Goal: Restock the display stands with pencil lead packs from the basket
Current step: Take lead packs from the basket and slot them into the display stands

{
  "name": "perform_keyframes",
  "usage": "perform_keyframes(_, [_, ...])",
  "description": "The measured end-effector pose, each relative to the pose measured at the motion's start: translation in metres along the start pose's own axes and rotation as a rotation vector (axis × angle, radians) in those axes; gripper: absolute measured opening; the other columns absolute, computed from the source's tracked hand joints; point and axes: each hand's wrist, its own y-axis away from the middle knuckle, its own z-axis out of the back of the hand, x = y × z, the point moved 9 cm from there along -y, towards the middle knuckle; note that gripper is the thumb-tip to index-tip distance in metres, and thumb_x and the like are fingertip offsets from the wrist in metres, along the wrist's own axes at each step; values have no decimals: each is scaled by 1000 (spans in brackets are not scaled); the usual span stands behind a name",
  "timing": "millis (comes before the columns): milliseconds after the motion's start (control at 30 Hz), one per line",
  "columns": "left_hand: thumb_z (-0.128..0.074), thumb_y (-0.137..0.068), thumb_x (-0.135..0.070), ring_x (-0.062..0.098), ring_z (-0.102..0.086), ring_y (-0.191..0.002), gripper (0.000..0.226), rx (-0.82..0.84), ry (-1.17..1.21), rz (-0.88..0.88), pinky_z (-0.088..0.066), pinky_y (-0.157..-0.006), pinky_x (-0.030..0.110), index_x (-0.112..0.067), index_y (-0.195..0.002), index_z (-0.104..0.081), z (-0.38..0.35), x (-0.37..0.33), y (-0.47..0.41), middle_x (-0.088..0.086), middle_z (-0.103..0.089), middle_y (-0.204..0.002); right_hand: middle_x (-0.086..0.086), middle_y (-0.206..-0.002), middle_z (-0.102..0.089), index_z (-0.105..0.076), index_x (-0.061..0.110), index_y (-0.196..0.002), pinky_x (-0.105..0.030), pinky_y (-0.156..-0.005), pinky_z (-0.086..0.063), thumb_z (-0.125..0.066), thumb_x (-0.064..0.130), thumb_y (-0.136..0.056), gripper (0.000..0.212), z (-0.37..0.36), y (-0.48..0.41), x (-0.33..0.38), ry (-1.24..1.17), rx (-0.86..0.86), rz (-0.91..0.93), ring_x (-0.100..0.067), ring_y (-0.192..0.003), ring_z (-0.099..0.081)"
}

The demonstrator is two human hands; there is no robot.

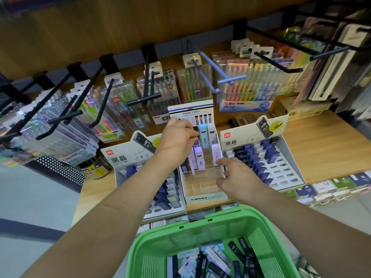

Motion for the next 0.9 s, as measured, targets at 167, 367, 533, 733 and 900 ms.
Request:
perform_keyframes(167, [-57, -95, -21, 17, -47, -91, 24, -65, 27, 17, -38, -81, 22, -13, -114, -68, 8, 5, 13, 3, -59, -99, -4, -146, -41, -41, 16, -147, -23, -100, -37, -58, 16, -92, 58, 0, 0, 0, 11, 6, 4, -20, -122, -53])
perform_keyframes(367, [-69, -85, -30, 17, -57, -75, 17, 13, -7, 159, -49, -68, 30, -18, -94, -61, -13, 14, 49, -3, -61, -77, -6, -144, -40, -41, 15, -147, -19, -92, -36, -58, 16, -91, 58, -2, 0, 1, 12, 12, 4, -20, -114, -55])
perform_keyframes(533, [-70, -84, -29, 16, -58, -75, 14, -56, 11, 220, -46, -65, 27, -18, -90, -66, -11, 24, 54, -5, -61, -76, -5, -144, -40, -42, 15, -146, -19, -89, -34, -58, 16, -91, 57, -2, 1, -1, 20, 8, 3, -19, -115, -55])
perform_keyframes(733, [-66, -84, -44, 19, -54, -88, 27, -60, -84, 253, -42, -68, 28, -18, -91, -69, -16, 22, 46, -1, -60, -89, -6, -142, -41, -42, 14, -146, -22, -98, -37, -58, 14, -90, 57, -3, 1, 3, 22, 12, 6, -21, -117, -55])
perform_keyframes(900, [-71, -83, -31, 20, -57, -87, 16, -72, 24, 269, -48, -75, 29, -18, -92, -74, -18, 25, 45, -1, -62, -91, -6, -143, -41, -42, 14, -146, -19, -94, -35, -57, 13, -90, 57, -3, 0, 1, 23, 19, 9, -20, -116, -56])
